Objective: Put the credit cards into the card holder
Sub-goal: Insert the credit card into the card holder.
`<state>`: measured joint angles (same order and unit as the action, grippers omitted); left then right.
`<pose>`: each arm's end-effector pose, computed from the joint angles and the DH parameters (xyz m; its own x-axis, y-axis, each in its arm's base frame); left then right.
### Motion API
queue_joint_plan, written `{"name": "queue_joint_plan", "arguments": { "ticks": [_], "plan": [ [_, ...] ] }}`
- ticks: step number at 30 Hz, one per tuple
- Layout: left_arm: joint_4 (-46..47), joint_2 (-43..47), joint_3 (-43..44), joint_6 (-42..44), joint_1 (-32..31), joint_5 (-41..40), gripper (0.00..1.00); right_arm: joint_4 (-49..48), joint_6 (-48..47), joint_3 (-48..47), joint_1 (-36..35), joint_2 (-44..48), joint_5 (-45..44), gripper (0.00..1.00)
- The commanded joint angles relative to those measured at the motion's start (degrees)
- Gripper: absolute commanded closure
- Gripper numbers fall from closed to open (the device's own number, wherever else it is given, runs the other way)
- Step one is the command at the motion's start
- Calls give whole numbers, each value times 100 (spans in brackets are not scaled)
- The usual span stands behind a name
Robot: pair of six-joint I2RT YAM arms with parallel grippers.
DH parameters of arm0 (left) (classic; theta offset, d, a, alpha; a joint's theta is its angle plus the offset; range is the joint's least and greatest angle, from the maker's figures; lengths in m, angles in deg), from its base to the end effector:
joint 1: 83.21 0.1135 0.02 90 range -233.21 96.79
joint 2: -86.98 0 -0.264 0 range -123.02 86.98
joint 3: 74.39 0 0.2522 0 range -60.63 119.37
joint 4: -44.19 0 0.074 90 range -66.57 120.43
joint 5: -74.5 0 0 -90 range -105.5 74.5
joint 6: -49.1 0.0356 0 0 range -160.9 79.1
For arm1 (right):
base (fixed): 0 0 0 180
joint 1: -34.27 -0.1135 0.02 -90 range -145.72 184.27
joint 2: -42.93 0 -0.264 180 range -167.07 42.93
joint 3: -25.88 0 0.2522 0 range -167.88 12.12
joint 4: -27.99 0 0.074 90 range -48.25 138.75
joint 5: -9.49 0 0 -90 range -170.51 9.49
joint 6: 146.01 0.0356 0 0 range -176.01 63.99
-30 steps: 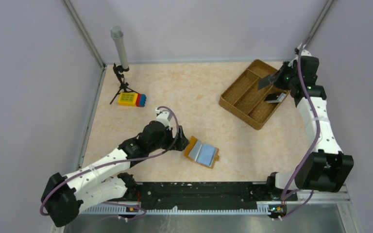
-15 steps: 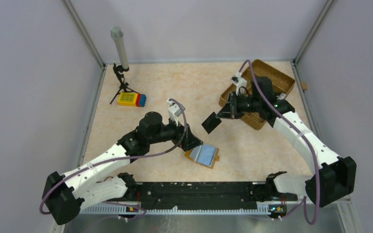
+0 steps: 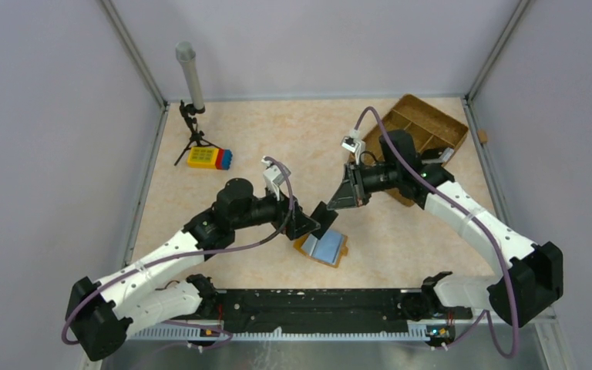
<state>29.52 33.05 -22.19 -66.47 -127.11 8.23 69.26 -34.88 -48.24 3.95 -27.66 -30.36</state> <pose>0.1478 -0.1621 0.2892 -0.5776 0.0074 -0.8163 0.7357 0.4381 -0.5165 0.2111 0.1551 0.3188 -0.7984 -0.1993 -0.5682 -0.6001 0.3415 0.7234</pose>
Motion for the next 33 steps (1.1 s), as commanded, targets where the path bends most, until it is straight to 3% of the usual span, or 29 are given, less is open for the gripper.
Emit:
{"name": "queue_joint_plan", "arguments": {
  "ticks": [1, 9, 13, 17, 18, 21, 23, 28, 33],
  "plan": [
    [584, 16, -98, -168, 30, 486, 10, -282, -98, 9, -153, -42, 365, 100],
    [1608, -148, -459, -884, 39, 1298, 48, -559, -13, 112, -222, -65, 443, 100],
    [1967, -261, -591, -1125, 39, 1424, 77, -548, -13, 184, -237, -57, 358, 100],
    [1993, -368, -611, -1169, 39, 1487, 100, -580, 125, 293, -237, 5, 123, 100],
    [1990, -406, -603, -1166, 39, 1520, 100, -558, 172, 303, -237, 20, 12, 98],
    [1977, -587, -579, -1163, 40, 1597, 100, -366, 376, 348, -229, 149, -757, 56],
    [1984, -777, -578, -1261, 39, 1567, 100, -112, 484, 395, -228, 270, -1471, 40],
    [2038, -1462, -569, -1465, 24, 1467, 100, 278, 1072, 714, -211, 545, -3203, 33],
    [1852, -2138, -321, -1480, -43, 1324, 100, 58, 1672, 1491, -313, 639, -3870, 33]
  ]
}}
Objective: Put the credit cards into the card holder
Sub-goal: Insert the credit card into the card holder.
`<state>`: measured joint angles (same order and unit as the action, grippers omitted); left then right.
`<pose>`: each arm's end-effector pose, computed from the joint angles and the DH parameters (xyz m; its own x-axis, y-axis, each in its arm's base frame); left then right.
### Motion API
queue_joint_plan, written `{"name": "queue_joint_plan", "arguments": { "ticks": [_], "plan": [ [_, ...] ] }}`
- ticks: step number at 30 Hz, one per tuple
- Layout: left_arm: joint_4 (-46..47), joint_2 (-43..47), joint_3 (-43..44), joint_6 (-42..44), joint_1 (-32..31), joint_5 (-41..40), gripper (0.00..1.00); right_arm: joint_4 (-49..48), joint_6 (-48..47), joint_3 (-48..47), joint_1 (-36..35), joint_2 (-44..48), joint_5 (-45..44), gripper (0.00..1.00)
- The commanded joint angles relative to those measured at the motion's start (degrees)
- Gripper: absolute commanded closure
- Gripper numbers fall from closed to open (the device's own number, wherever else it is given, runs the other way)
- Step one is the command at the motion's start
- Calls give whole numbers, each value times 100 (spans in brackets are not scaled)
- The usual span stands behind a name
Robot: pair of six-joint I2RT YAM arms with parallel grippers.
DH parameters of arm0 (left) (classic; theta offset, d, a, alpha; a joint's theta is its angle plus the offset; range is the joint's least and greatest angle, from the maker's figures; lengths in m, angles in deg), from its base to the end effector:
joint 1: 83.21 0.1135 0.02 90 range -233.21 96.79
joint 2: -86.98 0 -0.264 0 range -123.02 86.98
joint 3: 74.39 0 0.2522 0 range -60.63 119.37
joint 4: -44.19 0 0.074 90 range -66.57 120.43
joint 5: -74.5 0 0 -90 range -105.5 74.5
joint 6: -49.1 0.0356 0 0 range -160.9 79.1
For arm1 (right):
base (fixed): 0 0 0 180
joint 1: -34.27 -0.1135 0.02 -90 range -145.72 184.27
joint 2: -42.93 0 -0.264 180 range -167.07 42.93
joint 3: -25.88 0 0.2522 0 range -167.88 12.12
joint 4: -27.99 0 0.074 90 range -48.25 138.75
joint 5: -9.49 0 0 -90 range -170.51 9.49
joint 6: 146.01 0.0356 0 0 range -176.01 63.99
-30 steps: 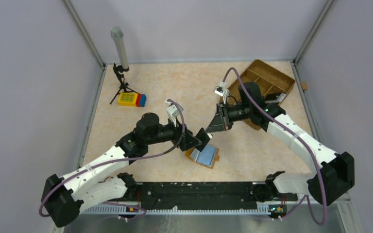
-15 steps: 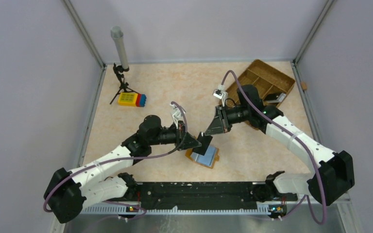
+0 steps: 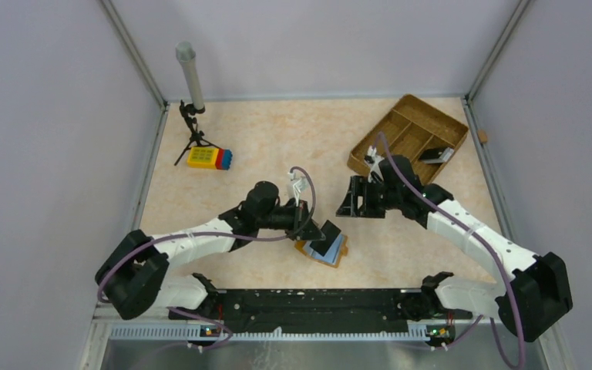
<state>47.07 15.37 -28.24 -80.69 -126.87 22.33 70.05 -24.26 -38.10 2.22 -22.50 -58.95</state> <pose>0.1721 -0.1944 0.2164 -0.8246 0.0882 -0.5588 0.5560 0.3083 -0.7719 0.1965 0.1385 0.2735 -0.8748 0.0297 -0.4836 -0.3047 0.7423 0.5968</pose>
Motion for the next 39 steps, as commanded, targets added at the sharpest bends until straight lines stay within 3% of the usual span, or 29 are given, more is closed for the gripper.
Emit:
{"name": "queue_joint_plan", "arguments": {
  "ticks": [1, 8, 12, 26, 28, 35, 39],
  "plan": [
    [22, -492, 338, -41, -78, -105, 100, -43, 755, 618, -218, 135, -1155, 33],
    [-402, -1102, 534, 137, -108, -248, 100, -465, 1552, 1325, -577, 210, -1729, 33],
    [-805, -1282, 626, 303, -108, -728, 100, -617, 1726, 1368, -803, 28, -1767, 33],
    [-926, -913, 196, 116, -99, -1474, 100, -395, 2223, 1020, -1887, -802, -2776, 36],
    [-994, -915, 182, 90, -97, -1568, 100, -327, 2286, 1005, -1939, -898, -2883, 41],
    [-1046, -777, -3, -105, 9, -1789, 100, -29, 2387, 1005, -1986, -1024, -3230, 79],
    [-834, -750, -132, -278, 33, -1633, 100, 69, 2382, 996, -1989, -1094, -3368, 94]
  ]
}}
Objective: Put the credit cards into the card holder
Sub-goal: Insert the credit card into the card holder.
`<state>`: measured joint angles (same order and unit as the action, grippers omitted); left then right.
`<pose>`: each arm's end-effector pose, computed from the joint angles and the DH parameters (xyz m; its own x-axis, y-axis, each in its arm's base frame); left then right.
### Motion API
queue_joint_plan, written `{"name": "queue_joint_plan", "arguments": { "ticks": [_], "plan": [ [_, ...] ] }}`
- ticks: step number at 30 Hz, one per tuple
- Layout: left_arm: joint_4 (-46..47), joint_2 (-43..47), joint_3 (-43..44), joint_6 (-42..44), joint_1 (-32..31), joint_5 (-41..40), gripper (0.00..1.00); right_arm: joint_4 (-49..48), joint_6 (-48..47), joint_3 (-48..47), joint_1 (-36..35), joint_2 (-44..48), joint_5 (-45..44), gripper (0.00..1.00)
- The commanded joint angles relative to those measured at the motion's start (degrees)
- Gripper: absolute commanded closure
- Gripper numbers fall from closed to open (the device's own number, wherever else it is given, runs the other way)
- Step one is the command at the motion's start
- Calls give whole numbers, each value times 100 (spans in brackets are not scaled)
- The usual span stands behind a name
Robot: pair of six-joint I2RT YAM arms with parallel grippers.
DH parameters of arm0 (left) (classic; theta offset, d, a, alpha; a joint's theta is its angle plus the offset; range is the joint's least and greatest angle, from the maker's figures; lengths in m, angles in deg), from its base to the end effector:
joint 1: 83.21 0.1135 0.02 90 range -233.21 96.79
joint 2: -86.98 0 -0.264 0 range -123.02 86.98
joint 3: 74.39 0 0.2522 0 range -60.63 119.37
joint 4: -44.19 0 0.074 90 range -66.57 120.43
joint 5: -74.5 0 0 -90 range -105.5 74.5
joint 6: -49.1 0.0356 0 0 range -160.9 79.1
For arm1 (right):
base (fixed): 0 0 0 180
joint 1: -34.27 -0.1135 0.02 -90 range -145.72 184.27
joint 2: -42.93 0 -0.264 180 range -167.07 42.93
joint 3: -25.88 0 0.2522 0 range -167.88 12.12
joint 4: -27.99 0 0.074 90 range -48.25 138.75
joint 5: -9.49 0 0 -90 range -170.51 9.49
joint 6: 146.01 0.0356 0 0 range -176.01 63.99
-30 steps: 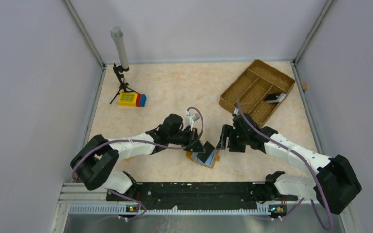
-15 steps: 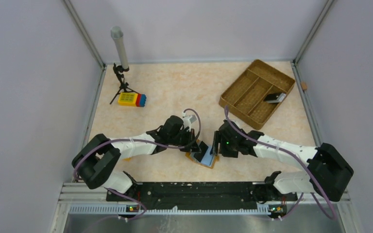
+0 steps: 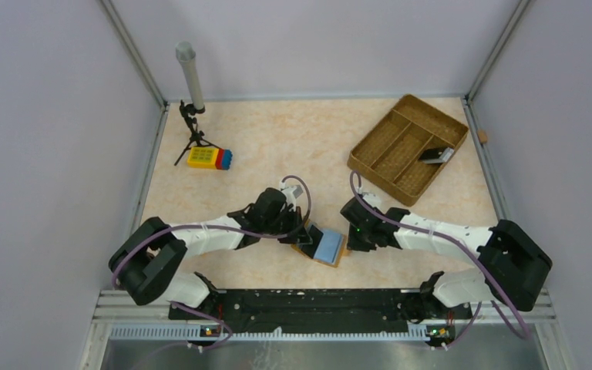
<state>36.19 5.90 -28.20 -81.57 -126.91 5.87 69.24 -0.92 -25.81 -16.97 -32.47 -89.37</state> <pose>0.1822 -0.1921 0.1571 -0.9183 0.0381 -0.3941 0.3137 0.6772 -0.6656 0.1486 0.1764 0.1686 -0.9230 0.1446 -0.3567 0.0476 0.9625 0.2672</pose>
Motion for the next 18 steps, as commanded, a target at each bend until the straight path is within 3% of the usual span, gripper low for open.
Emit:
{"name": "queue_joint_plan", "arguments": {
  "ticks": [1, 3, 18],
  "plan": [
    [367, 193, -199, -283, 44, 90, 100, 159, 46, -232, -73, -130, -331, 96],
    [471, 181, -297, -419, 74, 150, 100, 156, 43, -226, -72, -192, -348, 100],
    [1611, 315, -969, -1267, 514, 494, 100, 83, 72, -184, -73, -479, -397, 100]
  ]
}}
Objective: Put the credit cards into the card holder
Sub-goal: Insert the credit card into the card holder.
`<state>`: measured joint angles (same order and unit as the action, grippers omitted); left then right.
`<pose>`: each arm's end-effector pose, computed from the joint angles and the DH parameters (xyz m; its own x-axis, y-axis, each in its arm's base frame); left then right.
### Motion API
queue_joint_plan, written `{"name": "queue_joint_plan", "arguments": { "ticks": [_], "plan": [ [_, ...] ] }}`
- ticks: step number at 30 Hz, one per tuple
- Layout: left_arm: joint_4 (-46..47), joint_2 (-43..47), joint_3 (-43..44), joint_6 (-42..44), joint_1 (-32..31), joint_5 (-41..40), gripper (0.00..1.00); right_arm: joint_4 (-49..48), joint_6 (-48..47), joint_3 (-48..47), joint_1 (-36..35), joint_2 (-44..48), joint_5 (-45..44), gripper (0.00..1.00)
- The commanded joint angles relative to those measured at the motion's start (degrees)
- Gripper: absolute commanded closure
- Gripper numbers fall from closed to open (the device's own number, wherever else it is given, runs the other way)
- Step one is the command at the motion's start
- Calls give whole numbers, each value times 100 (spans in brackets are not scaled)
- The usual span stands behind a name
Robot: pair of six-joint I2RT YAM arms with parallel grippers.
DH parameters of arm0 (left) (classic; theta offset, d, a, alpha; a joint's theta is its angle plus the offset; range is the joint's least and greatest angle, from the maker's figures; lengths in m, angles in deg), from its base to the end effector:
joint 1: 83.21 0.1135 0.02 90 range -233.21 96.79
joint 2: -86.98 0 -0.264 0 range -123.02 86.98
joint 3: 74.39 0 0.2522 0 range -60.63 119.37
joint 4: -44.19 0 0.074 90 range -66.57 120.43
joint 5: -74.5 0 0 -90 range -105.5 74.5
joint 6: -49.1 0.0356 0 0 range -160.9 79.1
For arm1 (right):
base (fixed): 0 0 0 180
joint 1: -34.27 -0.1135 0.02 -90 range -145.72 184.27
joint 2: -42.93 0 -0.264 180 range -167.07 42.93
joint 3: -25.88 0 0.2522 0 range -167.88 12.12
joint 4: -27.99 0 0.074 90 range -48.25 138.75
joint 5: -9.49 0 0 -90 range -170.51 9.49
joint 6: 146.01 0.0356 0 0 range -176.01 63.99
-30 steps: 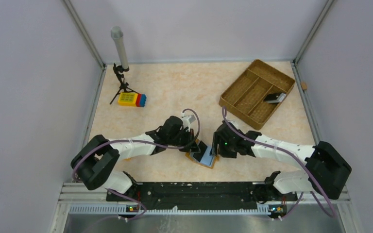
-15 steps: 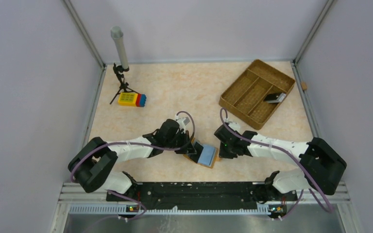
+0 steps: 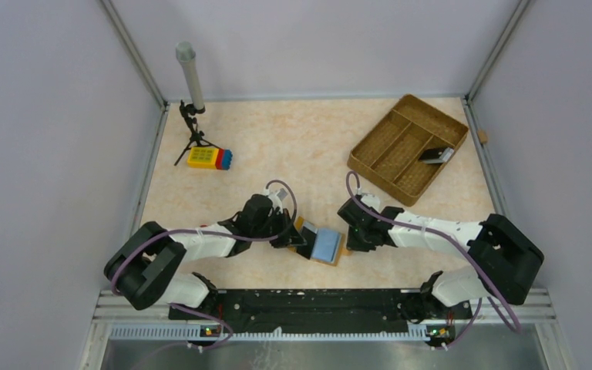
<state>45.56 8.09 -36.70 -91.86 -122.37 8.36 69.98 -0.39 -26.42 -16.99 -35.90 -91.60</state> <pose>0.1776 -0.1632 0.1382 -0.9485 -0.1437 -0.2825 0.1297 0.6372 -0.7597 0.1520 0.1785 0.1585 -0.9242 0.1423 -0.3545 0.0733 0.9768 0.2011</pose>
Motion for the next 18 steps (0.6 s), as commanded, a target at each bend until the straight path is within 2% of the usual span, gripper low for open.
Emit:
{"name": "queue_joint_plan", "arguments": {
  "ticks": [1, 4, 18],
  "plan": [
    [789, 96, -150, -272, 80, 329, 100, 1, 24, -113, -64, -139, -172, 100],
    [1177, 97, -278, -449, 152, 538, 100, -25, 18, -101, -75, -163, -157, 100],
    [1641, -427, -367, -448, 344, 913, 100, 15, 13, -120, -69, -220, -170, 100]
  ]
}}
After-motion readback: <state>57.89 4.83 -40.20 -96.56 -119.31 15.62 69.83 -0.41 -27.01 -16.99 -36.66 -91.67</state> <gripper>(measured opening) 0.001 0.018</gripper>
